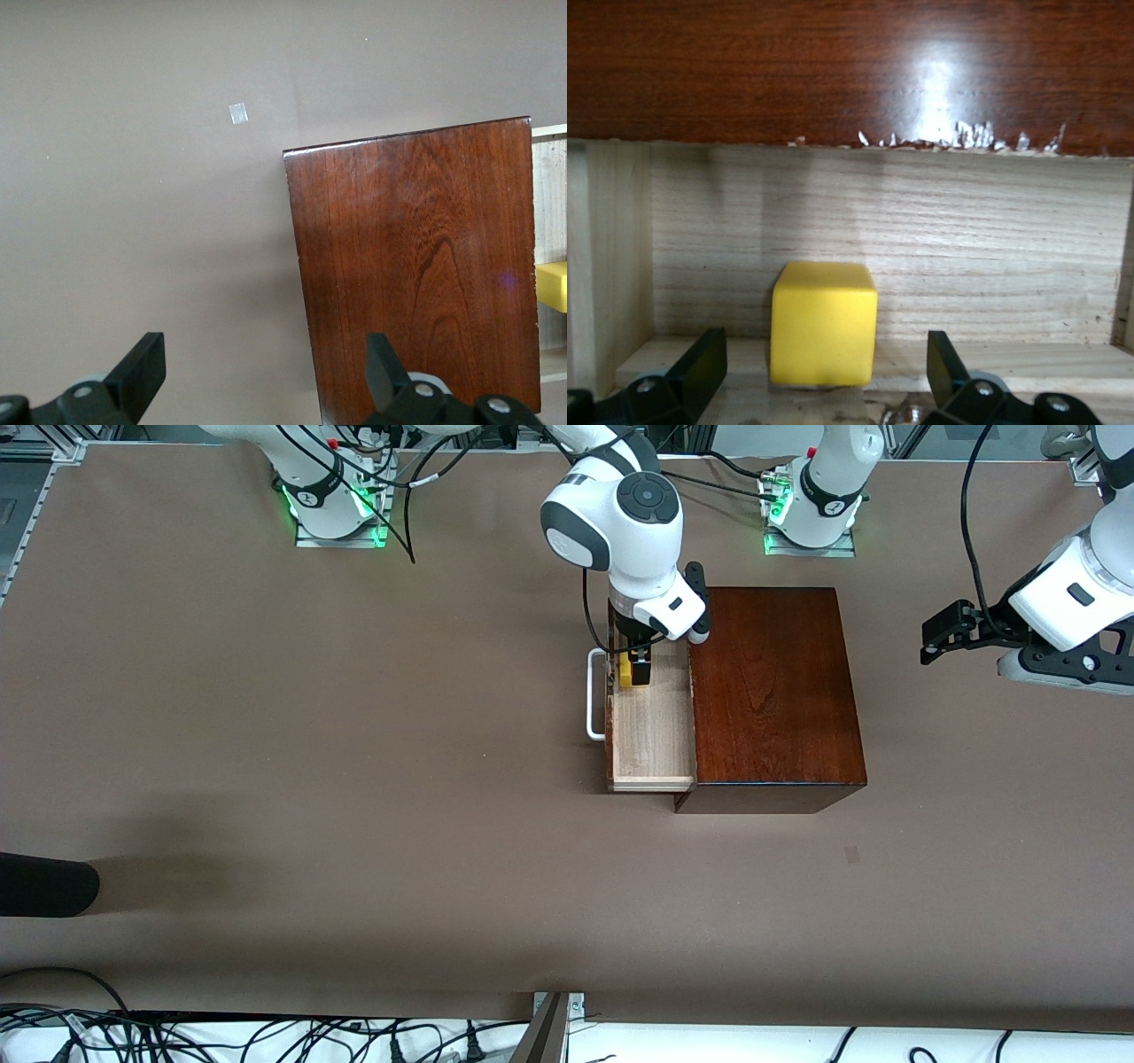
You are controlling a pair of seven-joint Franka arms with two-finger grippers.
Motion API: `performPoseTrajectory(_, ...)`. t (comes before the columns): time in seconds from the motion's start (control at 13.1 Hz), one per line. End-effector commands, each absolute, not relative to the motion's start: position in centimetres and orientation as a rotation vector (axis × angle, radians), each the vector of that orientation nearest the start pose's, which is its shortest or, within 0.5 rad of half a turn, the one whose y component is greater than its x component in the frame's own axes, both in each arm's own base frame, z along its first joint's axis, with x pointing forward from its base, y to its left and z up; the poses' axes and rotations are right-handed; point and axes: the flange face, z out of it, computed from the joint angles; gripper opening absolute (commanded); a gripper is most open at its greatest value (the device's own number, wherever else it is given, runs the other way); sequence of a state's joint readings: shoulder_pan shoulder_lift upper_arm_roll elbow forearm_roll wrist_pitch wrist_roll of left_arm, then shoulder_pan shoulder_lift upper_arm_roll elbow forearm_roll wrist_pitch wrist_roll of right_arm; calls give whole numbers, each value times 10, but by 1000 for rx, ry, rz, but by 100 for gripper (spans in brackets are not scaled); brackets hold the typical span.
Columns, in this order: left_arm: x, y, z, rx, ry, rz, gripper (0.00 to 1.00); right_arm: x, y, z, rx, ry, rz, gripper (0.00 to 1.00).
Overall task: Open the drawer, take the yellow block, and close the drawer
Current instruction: 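Lower the right gripper and close it on the yellow cube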
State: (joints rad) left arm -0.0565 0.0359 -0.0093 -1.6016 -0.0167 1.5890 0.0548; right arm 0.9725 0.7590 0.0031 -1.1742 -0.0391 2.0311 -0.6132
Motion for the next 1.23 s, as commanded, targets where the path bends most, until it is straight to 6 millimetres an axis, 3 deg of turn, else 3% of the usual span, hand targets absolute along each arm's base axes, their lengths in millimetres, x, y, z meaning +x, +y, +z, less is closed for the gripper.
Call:
performPoseTrajectory(0.0,560,-39,599,-3136,222,75,100,433,638,340,2135,2257,178,100)
performPoseTrajectory(0.46,560,-38,599,-3136,219,77,100,433,640,322,2118,2255,166,100)
performPoseTrajectory(0.54,560,-38,599,-3136,219,77,100,433,640,321,2120,2254,171,96)
performPoseTrajectory(0.61,560,-39,599,-3136,222,77,100,432,641,321,2115,2255,172,81)
performPoseTrajectory(0.77,560,-39,599,-3136,222,77,100,432,641,324,2121,2249,179,33)
performPoseTrajectory(0.92,560,-39,599,-3136,222,75,100,433,640,329,2126,2242,187,0)
performPoseTrajectory(1.15,560,-39,599,-3136,222,72,100,437,639,343,2132,2230,185,0)
